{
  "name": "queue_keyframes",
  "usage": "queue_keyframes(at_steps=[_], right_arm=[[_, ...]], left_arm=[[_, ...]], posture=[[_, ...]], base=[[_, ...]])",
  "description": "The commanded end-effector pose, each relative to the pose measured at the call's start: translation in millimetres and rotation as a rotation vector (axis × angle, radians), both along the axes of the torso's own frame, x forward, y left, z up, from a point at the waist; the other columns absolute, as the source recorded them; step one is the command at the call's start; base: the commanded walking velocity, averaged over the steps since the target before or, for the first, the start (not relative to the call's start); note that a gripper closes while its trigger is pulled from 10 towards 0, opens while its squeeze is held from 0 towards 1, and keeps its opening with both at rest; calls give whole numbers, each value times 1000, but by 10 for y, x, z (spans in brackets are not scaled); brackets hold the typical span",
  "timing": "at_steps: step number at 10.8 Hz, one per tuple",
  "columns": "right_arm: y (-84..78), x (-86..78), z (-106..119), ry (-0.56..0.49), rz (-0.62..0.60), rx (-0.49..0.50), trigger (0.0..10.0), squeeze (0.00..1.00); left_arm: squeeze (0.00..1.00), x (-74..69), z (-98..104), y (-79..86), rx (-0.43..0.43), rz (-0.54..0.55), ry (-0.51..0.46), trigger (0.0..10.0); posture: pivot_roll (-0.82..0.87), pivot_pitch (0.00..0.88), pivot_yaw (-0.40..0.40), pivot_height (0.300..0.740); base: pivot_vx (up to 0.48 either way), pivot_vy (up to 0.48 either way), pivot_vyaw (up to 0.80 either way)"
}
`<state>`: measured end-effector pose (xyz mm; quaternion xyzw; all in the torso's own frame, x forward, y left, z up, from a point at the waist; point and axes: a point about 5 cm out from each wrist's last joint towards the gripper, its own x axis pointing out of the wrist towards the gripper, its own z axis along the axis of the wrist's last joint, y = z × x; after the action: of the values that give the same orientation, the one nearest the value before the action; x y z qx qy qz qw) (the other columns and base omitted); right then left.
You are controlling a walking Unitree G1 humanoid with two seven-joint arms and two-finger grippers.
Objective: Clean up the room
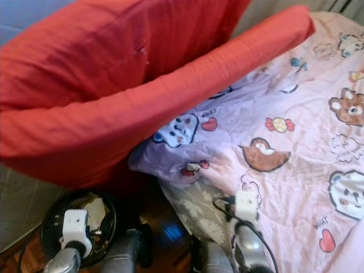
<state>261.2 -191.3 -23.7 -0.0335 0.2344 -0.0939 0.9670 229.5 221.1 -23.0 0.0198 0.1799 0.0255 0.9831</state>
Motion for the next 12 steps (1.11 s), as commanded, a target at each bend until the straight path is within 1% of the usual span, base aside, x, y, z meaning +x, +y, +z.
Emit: queue_keyframes(at_steps=[1, 2, 3, 4, 6, 7, 8, 11, 12], right_arm=[[-31, -152, -115, 51, -14, -17, 10000, 0], [-18, -244, -186, 84, -8, -2, 10000, 0], [-2, -277, -218, 106, 1, 2, 10000, 0], [54, -320, -259, 126, 25, 27, 10000, 0], [112, -313, -252, 108, 53, 43, 10000, 0], [180, -284, -231, 85, 103, 73, 10000, 0], [207, -275, -227, 85, 127, 75, 10000, 0], [203, -256, -232, 115, 129, 49, 10000, 0], [179, -250, -238, 140, 125, 18, 10000, 0]], left_arm=[[0, -119, -96, -2, 0, 4, 50, 10000], [0, -131, -105, 0, 0, 6, 55, 10000], [0, -134, -107, 0, -1, 7, 57, 10000], [0, -137, -113, -5, -1, 6, 61, 10000], [0, -135, -112, -3, 1, 4, 63, 10000], [0, -134, -111, 1, 2, 4, 64, 10000], [0, -134, -110, 4, 3, 5, 64, 10000], [0, -145, -120, 7, 9, 7, 70, 10000], [0, -156, -124, 8, 11, 9, 71, 10000]], posture=[[227, 379, -37, 674], [225, 380, -37, 674], [223, 382, -36, 674], [223, 381, -35, 664], [221, 381, -33, 644], [222, 381, -33, 640], [221, 382, -33, 640], [223, 383, -33, 640], [224, 386, -34, 640]], base=[[0, 0, 0], [0, 0, 0], [0, 0, 0], [0, 0, 0], [0, 0, 0], [0, 0, 0], [0, 0, 0], [0, 0, 0], [0, 0, 0]])
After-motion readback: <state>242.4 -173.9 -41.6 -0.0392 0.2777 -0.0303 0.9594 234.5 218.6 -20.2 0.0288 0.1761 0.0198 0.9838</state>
